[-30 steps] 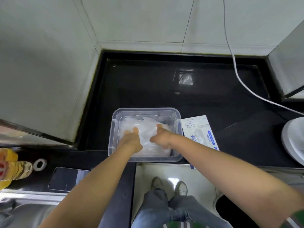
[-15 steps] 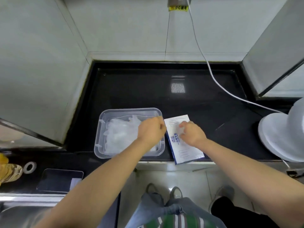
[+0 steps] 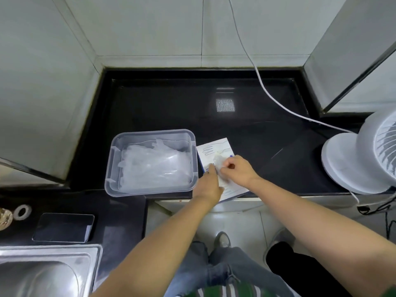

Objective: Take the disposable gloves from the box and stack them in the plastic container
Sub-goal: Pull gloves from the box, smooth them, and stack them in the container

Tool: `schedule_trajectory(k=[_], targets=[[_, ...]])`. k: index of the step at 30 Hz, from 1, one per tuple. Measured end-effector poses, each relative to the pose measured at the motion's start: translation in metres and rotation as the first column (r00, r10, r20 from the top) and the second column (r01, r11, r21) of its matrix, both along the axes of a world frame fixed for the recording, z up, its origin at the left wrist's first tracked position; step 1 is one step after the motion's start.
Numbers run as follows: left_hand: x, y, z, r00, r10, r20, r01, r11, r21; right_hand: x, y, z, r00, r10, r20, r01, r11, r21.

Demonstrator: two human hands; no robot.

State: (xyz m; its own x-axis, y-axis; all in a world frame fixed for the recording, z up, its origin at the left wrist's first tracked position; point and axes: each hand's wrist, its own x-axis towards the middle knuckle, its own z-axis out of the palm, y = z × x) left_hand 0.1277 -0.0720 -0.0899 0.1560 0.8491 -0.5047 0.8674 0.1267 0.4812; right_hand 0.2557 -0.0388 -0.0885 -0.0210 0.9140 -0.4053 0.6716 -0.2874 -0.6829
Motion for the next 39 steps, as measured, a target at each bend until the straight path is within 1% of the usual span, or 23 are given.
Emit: schedule_trajectory(k=[2,4,6,8,9,10,11,13,15,17,20,21,22,24,28,30,32,34,35,36,37,39], targets=[[0.002,0.0,-0.003,0.999,0.03,-0.023,-0.029,0.999,0.027,0.005,-0.001,0.001,0.985,-0.037,-0.167,0.043,0.999,0.03],[0.003,0.0,-0.005,0.998,0.048,-0.047,-0.047,0.999,0.022,0.009,-0.003,0.002,0.939,-0.132,-0.317,0.159,0.985,0.061],[0.003,0.0,-0.007,0.998,0.044,-0.052,-0.043,0.999,0.015,0.012,-0.003,0.002,0.901,-0.199,-0.385,0.235,0.971,0.047],[0.003,0.0,-0.008,0.997,0.037,-0.062,-0.036,0.999,0.017,0.015,-0.002,0.0,0.916,-0.21,-0.342,0.21,0.977,-0.039],[0.003,0.0,-0.008,0.997,0.033,-0.069,-0.032,0.999,0.019,0.015,0.0,-0.003,0.946,-0.18,-0.269,0.166,0.983,-0.073],[0.003,0.0,-0.007,0.997,0.033,-0.069,-0.033,0.999,0.014,0.015,0.002,-0.004,0.969,-0.137,-0.204,0.124,0.989,-0.074],[0.003,0.0,-0.007,0.997,0.042,-0.062,-0.042,0.999,-0.001,0.015,0.005,-0.003,0.98,-0.107,-0.17,0.099,0.994,-0.052],[0.003,-0.001,-0.006,0.997,0.067,-0.041,-0.068,0.997,-0.035,0.014,0.011,-0.002,0.978,-0.091,-0.186,0.092,0.996,-0.005],[0.004,-0.002,-0.006,0.995,0.102,-0.018,-0.103,0.995,-0.013,0.013,0.014,0.003,0.962,-0.083,-0.261,0.088,0.996,0.006],[0.004,0.0,-0.006,0.991,0.131,-0.016,-0.13,0.991,0.041,0.013,0.011,0.004,0.937,-0.081,-0.339,0.071,0.997,-0.042],[0.006,-0.003,-0.01,0.991,0.11,-0.072,-0.107,0.993,0.049,0.014,0.003,-0.003,0.938,-0.068,-0.34,0.008,0.985,-0.175],[0.006,-0.005,-0.012,0.991,0.101,-0.088,-0.097,0.994,0.046,0.014,0.001,-0.005,0.941,-0.054,-0.334,-0.008,0.983,-0.184],[0.006,-0.005,-0.012,0.991,0.098,-0.095,-0.094,0.994,0.046,0.015,0.001,-0.006,0.941,-0.041,-0.335,-0.013,0.987,-0.16],[0.006,-0.004,-0.013,0.992,0.1,-0.081,-0.097,0.994,0.04,0.015,0.003,-0.003,0.94,-0.045,-0.339,0.022,0.997,-0.072],[0.006,-0.001,-0.01,0.992,0.119,-0.049,-0.118,0.993,0.028,0.01,0.014,0.013,0.885,-0.195,-0.422,0.221,0.975,0.012],[0.006,-0.002,-0.01,0.992,0.116,-0.048,-0.115,0.993,0.022,0.007,0.013,0.02,0.881,-0.233,-0.411,0.282,0.957,0.063],[0.006,-0.002,-0.01,0.992,0.115,-0.044,-0.114,0.993,0.017,0.004,0.013,0.025,0.858,-0.282,-0.43,0.369,0.92,0.134],[0.005,-0.001,-0.008,0.993,0.109,-0.048,-0.108,0.994,0.01,0.005,0.018,0.033,0.775,-0.378,-0.506,0.514,0.843,0.157],[0.006,-0.001,-0.007,0.993,0.099,-0.061,-0.099,0.995,0.006,0.007,0.023,0.038,0.742,-0.411,-0.529,0.559,0.815,0.152],[0.007,0.0,-0.004,0.993,0.091,-0.075,-0.091,0.996,0.001,0.009,0.028,0.041,0.735,-0.424,-0.529,0.569,0.81,0.142],[0.008,0.001,-0.002,0.993,0.089,-0.082,-0.09,0.996,-0.01,0.011,0.032,0.042,0.748,-0.421,-0.512,0.549,0.827,0.122],[0.014,0.005,0.006,0.993,0.111,-0.027,-0.111,0.994,-0.014,0.014,0.034,0.039,0.774,-0.417,-0.475,0.501,0.863,0.059]])
